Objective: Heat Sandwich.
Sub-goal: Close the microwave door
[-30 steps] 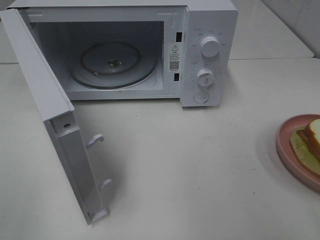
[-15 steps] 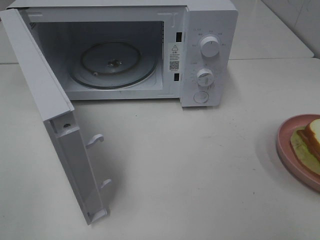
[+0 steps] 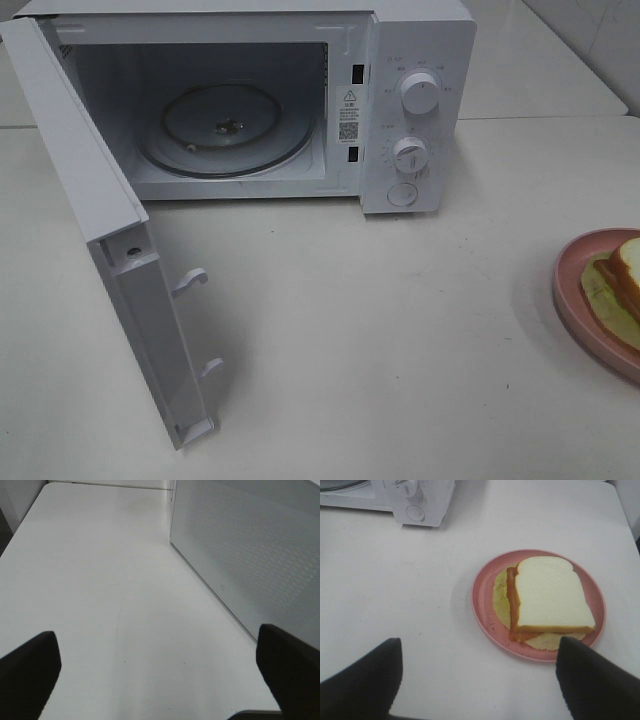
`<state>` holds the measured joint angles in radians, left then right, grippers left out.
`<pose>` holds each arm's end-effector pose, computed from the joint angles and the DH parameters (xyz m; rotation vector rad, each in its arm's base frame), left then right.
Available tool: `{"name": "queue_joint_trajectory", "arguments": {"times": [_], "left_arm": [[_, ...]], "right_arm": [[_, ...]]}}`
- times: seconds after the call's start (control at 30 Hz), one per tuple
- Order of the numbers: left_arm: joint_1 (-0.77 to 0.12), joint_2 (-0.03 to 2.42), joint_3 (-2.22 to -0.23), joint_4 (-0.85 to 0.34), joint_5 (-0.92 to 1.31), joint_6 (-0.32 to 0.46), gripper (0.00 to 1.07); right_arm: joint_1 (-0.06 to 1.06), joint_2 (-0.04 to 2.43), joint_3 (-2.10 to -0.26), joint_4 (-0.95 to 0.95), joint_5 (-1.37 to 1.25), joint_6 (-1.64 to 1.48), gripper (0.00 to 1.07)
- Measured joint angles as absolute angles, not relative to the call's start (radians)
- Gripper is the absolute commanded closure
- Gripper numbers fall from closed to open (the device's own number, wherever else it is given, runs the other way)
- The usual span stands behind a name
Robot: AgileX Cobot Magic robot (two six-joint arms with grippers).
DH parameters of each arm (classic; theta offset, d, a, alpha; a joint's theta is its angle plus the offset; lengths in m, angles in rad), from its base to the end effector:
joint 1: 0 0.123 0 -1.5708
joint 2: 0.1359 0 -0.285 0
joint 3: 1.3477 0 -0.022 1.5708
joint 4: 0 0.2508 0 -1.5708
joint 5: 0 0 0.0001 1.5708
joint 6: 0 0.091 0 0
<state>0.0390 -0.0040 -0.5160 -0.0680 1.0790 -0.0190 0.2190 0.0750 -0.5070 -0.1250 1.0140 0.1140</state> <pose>-0.0080 -0.0058 0.2804 -0.0545 2.0407 -0.0688 0.0098 -0.0077 0.2834 -0.1109 2.0566 0.0557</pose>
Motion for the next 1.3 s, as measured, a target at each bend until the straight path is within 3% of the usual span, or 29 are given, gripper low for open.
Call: {"name": "queue_joint_trajectory", "arguments": {"times": [0.4, 1.3], "left_arm": [[0.039, -0.004, -0.516, -0.068, 1.079, -0.019, 0.07], [0.039, -0.004, -0.516, -0.068, 1.079, -0.019, 0.07]], "right_arm": [[0.105, -0.004, -0.503, -0.122, 1.009, 0.114, 0.31], [0.105, -0.004, -0.503, -0.118, 1.009, 0.114, 0.31]]}}
